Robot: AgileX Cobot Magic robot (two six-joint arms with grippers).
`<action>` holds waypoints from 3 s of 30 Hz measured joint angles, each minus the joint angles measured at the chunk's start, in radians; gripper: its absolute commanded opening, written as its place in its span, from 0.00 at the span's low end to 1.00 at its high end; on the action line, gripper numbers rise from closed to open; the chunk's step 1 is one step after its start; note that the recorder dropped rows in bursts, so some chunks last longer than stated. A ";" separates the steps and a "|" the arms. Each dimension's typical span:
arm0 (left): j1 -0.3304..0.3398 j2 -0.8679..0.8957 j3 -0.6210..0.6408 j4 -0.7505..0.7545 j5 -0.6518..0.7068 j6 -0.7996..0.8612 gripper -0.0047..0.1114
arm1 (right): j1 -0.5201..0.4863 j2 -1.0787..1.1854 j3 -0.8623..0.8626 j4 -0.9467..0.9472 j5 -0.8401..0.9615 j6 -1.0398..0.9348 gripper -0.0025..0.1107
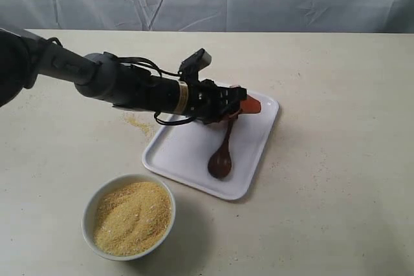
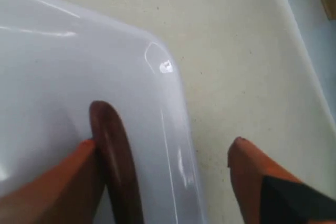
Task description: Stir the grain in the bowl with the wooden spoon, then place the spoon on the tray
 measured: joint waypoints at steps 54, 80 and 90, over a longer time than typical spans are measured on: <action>0.405 -0.942 0.495 0.490 0.642 0.220 0.04 | 0.000 0.000 0.000 0.000 0.000 0.000 0.02; 0.405 -1.826 0.735 -1.440 1.745 1.834 0.04 | 0.000 0.000 0.000 0.000 0.000 0.000 0.02; 0.405 -2.012 0.735 -1.442 1.766 1.834 0.04 | 0.000 0.000 0.000 0.000 0.000 0.000 0.02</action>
